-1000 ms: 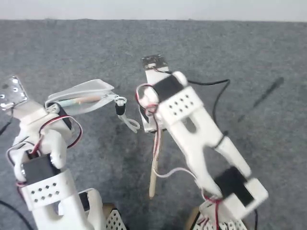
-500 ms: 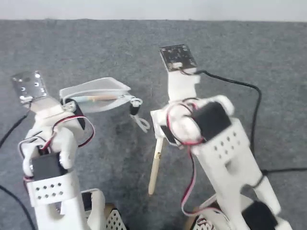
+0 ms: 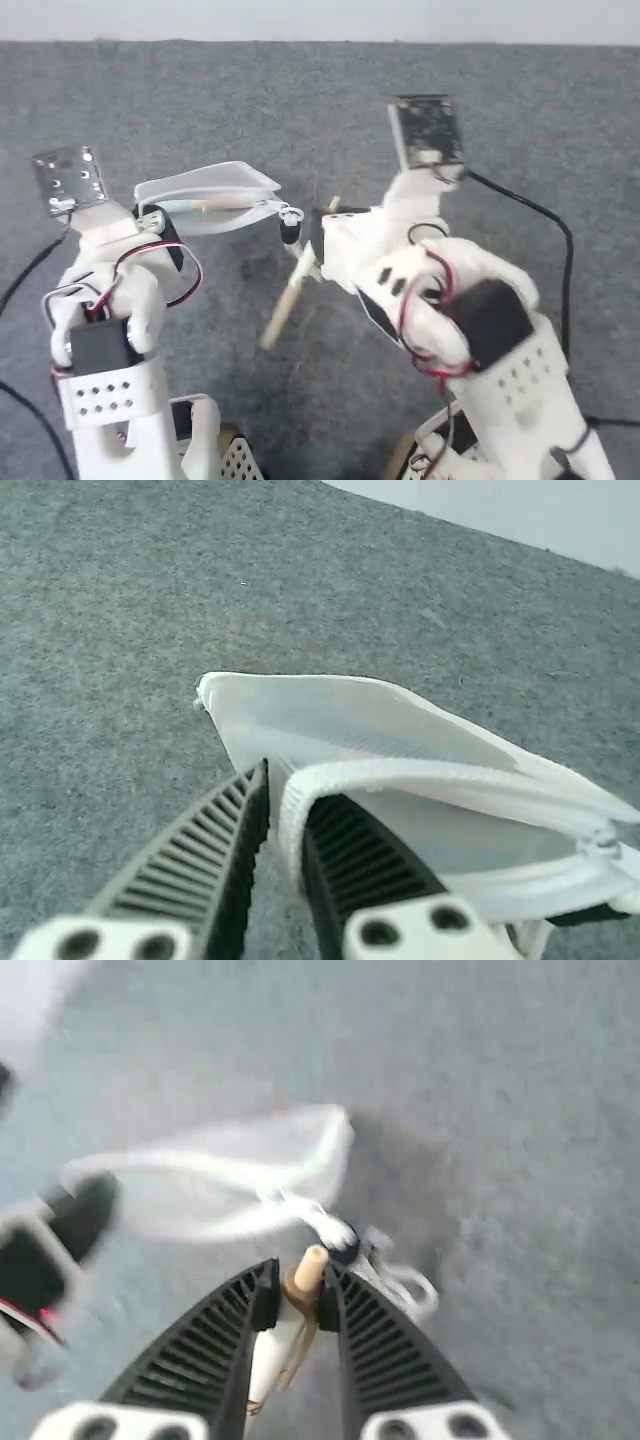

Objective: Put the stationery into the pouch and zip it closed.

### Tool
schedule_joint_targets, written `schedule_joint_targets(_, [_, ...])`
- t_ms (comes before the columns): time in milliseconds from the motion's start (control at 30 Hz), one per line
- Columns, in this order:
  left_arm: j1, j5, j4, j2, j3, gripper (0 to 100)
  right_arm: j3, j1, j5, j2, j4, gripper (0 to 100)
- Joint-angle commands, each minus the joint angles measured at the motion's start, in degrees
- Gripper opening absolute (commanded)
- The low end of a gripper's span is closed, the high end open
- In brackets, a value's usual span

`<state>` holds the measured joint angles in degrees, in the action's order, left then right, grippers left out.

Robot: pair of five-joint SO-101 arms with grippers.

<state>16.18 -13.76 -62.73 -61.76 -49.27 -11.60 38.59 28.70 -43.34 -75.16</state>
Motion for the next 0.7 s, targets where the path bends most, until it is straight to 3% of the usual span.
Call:
schedule_joint_targets(0, [-0.2, 0.4, 1.7, -0.6, 0.5, 1, -2.5, -0.8, 5.3, -6.4, 8.5, 0.6])
schedule_joint_targets(267, [-0.1, 0.4, 1.9, -0.6, -0.2, 1, -19.9, -1.1, 12.4, -17.5, 31.2, 0.6])
schedule_joint_targets(433, [-0.1, 0.3, 1.9, -0.6, -0.2, 1, -33.3, -1.6, 12.0, -24.8, 48.5, 0.6])
schedule_joint_targets(667, [-0.1, 0.3, 1.9, -0.6, -0.2, 1, -43.5, -9.0, 6.9, -28.1, 65.7, 0.6])
